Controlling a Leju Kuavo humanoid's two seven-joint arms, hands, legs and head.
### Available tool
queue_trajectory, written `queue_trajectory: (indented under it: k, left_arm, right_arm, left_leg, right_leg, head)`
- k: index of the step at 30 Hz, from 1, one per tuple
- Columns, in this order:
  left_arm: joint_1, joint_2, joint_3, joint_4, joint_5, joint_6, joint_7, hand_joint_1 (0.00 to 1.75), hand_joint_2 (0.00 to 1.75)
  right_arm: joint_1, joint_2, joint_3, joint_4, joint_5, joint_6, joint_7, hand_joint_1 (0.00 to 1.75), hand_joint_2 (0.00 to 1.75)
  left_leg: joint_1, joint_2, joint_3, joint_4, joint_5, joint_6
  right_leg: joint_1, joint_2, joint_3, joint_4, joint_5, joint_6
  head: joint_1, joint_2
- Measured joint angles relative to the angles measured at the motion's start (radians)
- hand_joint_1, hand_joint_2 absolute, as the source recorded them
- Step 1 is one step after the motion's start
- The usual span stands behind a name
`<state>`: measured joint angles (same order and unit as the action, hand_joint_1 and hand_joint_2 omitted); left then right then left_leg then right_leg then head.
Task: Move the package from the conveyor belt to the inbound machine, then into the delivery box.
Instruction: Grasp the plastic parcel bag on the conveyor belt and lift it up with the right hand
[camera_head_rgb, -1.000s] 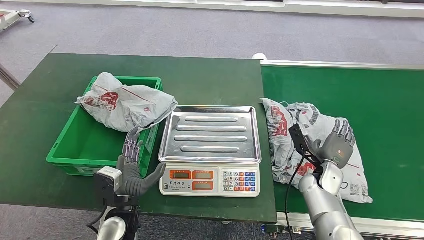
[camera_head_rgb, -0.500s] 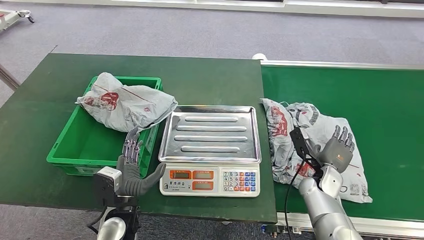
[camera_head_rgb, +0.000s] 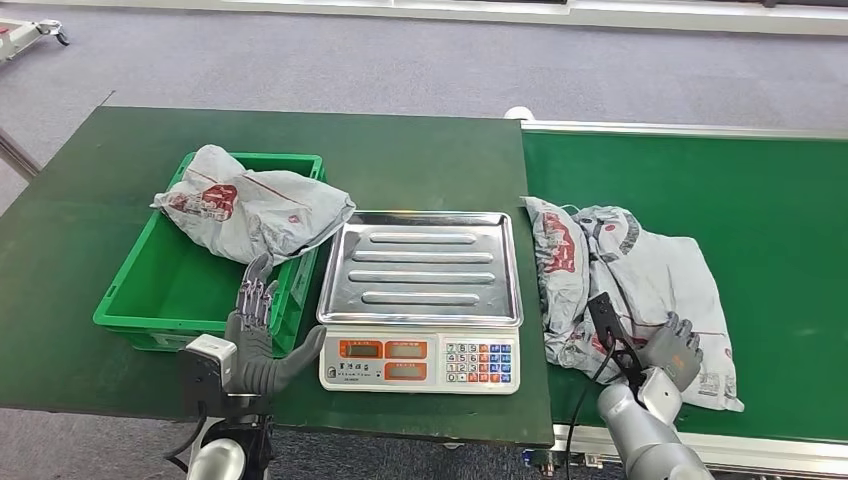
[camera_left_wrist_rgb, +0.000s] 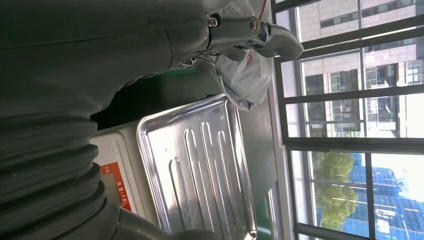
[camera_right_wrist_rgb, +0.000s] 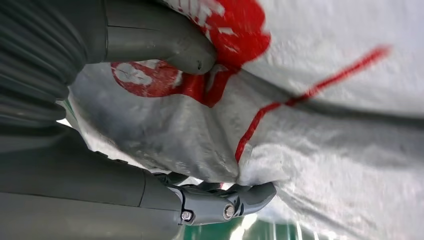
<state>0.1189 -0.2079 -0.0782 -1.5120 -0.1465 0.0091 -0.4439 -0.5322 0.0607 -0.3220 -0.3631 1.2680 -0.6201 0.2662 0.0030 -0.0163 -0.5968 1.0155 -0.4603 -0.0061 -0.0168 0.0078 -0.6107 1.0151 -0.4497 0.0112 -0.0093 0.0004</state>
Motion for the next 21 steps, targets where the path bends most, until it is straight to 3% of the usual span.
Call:
queue_trajectory:
  k: [4, 12, 13, 16, 17, 21]
  left_arm:
    - [0.003, 0.000, 0.000, -0.020, -0.015, -0.010, 0.016, 0.00, 1.75]
    - [0.001, -0.004, 0.000, -0.034, -0.032, -0.030, 0.026, 0.00, 1.75]
    - [0.001, -0.004, -0.001, -0.034, -0.034, -0.030, 0.026, 0.00, 1.75]
    - [0.000, -0.005, -0.001, -0.034, -0.036, -0.032, 0.027, 0.00, 1.75]
    - [-0.001, -0.005, -0.001, -0.034, -0.038, -0.033, 0.027, 0.00, 1.75]
    - [-0.002, -0.005, 0.000, -0.034, -0.043, -0.036, 0.026, 0.00, 1.75]
  right_arm:
    - [0.014, -0.002, -0.026, 0.021, -0.009, 0.054, 0.061, 0.00, 1.75]
    - [0.014, -0.005, -0.072, 0.037, -0.041, 0.081, 0.049, 0.00, 1.75]
    - [0.014, -0.004, -0.077, 0.038, -0.045, 0.084, 0.045, 0.35, 1.75]
    - [0.014, -0.004, -0.090, 0.042, -0.059, 0.096, 0.030, 1.66, 1.75]
    - [0.014, -0.004, -0.096, 0.043, -0.064, 0.101, 0.022, 1.75, 1.75]
    - [0.015, -0.004, -0.113, 0.046, -0.073, 0.101, -0.019, 1.75, 1.75]
  left_leg:
    - [0.000, 0.000, 0.003, 0.000, -0.001, 0.000]
    - [0.000, -0.001, 0.016, 0.000, -0.005, 0.002]
    - [0.000, -0.001, 0.018, 0.000, -0.006, 0.003]
    - [0.000, -0.001, 0.022, 0.000, -0.007, 0.004]
    - [0.001, -0.001, 0.024, 0.000, -0.008, 0.005]
    - [0.000, -0.001, 0.027, 0.000, -0.009, 0.005]
  right_leg:
    - [0.000, 0.000, 0.004, 0.000, -0.002, 0.000]
    - [0.001, -0.001, 0.018, -0.002, -0.007, 0.003]
    - [0.001, -0.001, 0.020, -0.003, -0.007, 0.003]
    - [0.001, -0.001, 0.025, -0.004, -0.008, 0.004]
    - [0.001, -0.001, 0.027, -0.005, -0.008, 0.004]
    - [0.001, -0.001, 0.031, -0.006, -0.009, 0.005]
  head:
    - [0.000, 0.000]
    - [0.000, 0.000]
    - [0.000, 0.000]
    - [0.000, 0.000]
    - [0.000, 0.000]
    - [0.000, 0.000]
